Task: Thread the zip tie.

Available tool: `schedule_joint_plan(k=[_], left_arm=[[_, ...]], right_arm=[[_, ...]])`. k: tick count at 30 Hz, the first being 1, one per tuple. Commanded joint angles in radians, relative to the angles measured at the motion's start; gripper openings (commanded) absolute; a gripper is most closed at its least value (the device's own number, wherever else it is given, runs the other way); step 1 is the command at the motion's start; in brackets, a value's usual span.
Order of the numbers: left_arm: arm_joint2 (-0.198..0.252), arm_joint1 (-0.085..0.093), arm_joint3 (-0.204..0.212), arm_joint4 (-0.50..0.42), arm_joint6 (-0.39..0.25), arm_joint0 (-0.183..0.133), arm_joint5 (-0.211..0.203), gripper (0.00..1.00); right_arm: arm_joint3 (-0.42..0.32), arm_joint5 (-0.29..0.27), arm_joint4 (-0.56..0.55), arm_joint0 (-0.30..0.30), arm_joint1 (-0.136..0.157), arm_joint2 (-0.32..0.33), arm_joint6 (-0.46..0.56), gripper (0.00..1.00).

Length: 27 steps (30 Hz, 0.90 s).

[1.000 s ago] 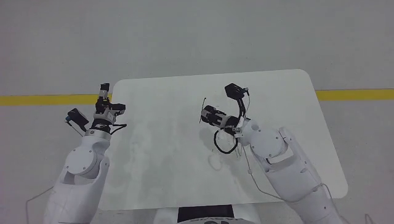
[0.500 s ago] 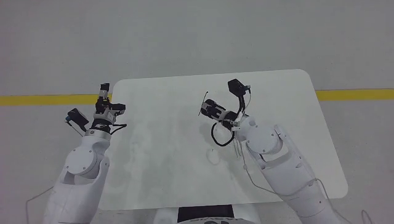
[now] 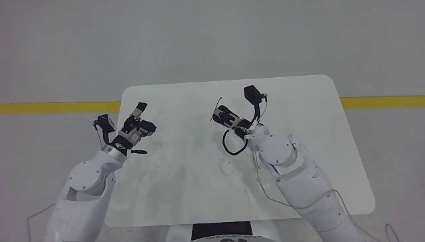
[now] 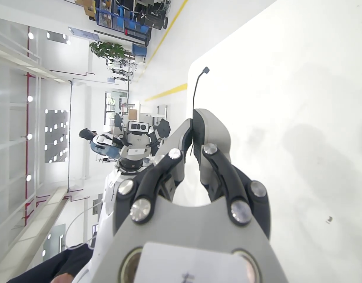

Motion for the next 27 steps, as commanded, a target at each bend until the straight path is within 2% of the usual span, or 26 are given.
schedule_joint_plan(k=[1, 8, 15, 18, 19, 21, 27], left_arm=[[0.0, 0.0, 0.0, -0.001, 0.009, 0.0, 0.001, 1.0], [0.011, -0.002, -0.002, -0.019, 0.008, -0.003, 0.0, 1.0], [0.083, -0.01, 0.031, -0.129, -0.103, -0.018, -0.081, 1.0], [0.124, -0.016, 0.074, -0.16, -0.116, -0.043, -0.117, 1.0], [0.14, -0.019, 0.093, -0.157, -0.119, -0.056, -0.151, 1.0], [0.14, -0.019, 0.093, -0.157, -0.119, -0.056, -0.151, 1.0], [0.14, -0.019, 0.093, -0.157, -0.119, -0.056, -0.151, 1.0]], right_arm=[[-0.001, 0.0, -0.001, 0.0, 0.0, 0.0, 0.0, 0.0], [0.001, -0.005, 0.001, -0.003, 0.0, -0.001, -0.006, 0.0], [0.032, -0.034, 0.07, -0.004, -0.022, -0.052, -0.115, 0.0], [0.047, -0.037, 0.084, 0.0, -0.031, -0.072, -0.166, 0.0], [0.05, -0.04, 0.099, -0.001, -0.035, -0.076, -0.187, 0.0], [0.055, -0.039, 0.082, 0.006, -0.038, -0.08, -0.215, 0.0], [0.055, -0.039, 0.082, 0.006, -0.038, -0.08, -0.215, 0.0]])
